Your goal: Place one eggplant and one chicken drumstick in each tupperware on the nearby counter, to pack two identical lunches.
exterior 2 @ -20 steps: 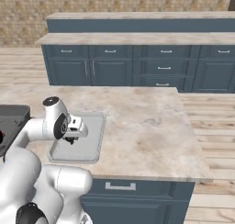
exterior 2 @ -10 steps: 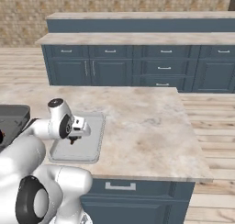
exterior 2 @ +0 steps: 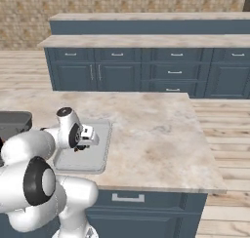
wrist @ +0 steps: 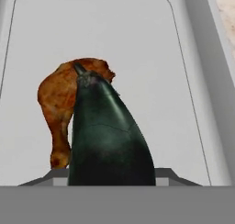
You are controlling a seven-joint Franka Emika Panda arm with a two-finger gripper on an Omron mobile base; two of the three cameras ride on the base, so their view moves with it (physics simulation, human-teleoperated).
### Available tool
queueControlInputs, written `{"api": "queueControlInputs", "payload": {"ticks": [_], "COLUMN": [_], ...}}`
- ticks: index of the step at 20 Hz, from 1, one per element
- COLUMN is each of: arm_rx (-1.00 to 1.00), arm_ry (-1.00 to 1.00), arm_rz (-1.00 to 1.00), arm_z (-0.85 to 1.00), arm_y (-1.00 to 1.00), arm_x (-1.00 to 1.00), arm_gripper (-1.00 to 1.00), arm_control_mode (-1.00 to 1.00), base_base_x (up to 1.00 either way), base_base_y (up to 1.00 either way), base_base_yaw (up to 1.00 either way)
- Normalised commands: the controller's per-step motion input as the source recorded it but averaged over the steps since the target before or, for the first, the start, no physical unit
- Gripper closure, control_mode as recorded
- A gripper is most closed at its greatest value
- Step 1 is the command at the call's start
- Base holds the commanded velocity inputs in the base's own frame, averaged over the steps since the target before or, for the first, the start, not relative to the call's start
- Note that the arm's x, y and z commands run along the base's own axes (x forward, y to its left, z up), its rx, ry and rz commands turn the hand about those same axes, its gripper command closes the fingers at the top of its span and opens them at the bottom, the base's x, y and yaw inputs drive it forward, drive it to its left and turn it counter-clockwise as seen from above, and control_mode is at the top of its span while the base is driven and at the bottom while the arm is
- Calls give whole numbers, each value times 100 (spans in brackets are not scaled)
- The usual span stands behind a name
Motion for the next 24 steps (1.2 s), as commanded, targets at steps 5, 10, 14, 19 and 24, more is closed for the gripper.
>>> {"api": "queueControlInputs", "payload": {"ticks": [5, 10, 14, 19, 24], "arm_rx": [0, 0, 0, 0, 0], "arm_ry": [0, 0, 0, -3, -6], "arm_rz": [0, 0, 0, -5, -5], "arm_z": [-23, -9, 11, 41, 44], "arm_y": [0, -1, -6, -28, -45], "arm_x": [18, -1, -48, -55, -24], "arm_gripper": [100, 100, -100, -100, -100], "arm_control_mode": [-100, -100, -100, -100, -100], "base_base_x": [0, 0, 0, 0, 0], "base_base_y": [0, 0, 0, 0, 0], "base_base_yaw": [0, 0, 0, 0, 0]}}
